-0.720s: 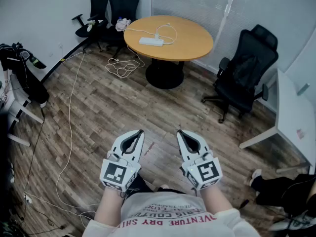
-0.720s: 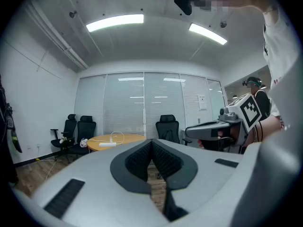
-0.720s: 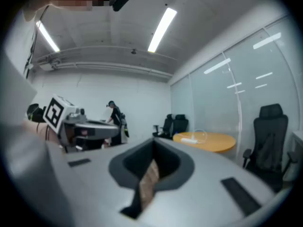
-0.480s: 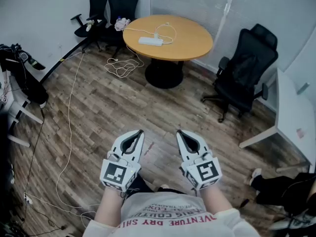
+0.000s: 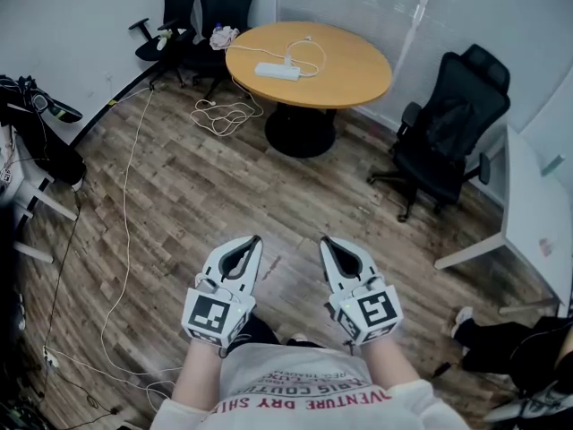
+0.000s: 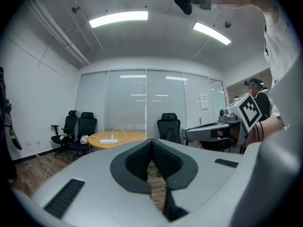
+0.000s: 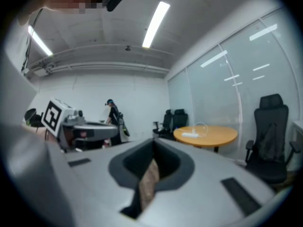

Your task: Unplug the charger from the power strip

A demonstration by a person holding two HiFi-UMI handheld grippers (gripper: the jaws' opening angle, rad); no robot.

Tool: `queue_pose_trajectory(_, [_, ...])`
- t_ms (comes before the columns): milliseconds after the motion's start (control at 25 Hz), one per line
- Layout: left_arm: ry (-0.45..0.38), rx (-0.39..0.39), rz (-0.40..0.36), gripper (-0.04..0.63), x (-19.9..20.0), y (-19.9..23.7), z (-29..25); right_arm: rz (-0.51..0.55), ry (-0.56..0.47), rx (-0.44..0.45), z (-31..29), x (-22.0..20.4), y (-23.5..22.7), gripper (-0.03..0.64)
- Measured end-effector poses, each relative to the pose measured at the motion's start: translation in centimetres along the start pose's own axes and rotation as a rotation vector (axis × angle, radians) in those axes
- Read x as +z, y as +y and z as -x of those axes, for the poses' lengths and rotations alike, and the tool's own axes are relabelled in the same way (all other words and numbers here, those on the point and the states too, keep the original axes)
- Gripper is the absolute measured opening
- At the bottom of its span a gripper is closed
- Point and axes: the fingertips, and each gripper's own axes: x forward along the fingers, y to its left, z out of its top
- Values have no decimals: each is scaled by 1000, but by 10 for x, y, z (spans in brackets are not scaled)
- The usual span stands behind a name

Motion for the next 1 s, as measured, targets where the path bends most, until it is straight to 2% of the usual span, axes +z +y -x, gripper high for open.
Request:
queue_pose_trajectory(240, [10,-22,-7,34,-3,53,-16,-10,6,-14,-56,6,2,29])
queue_pose_trajectory(320, [-3,-30,-31,34,4,80,-23,-8,7,-24,-81,12,4,28])
queue_pose_trajectory(480, [-18,-43,-9,34,20,139,-38,1,0,-67,-136,31,5,29])
queue_pose_trajectory(680, [-23,-71,-31,34,31,207,-49,5,-6,-120,-195,48,7,29])
queue_pose_trajectory(840, [-13,-64,-23,34,28,250,-60,23,4,-126,-236,51,11,29])
queue_pose_trajectory(1000, [1,-49,-15,34,17,271,-71,13,29,-101,-265,42,6,29])
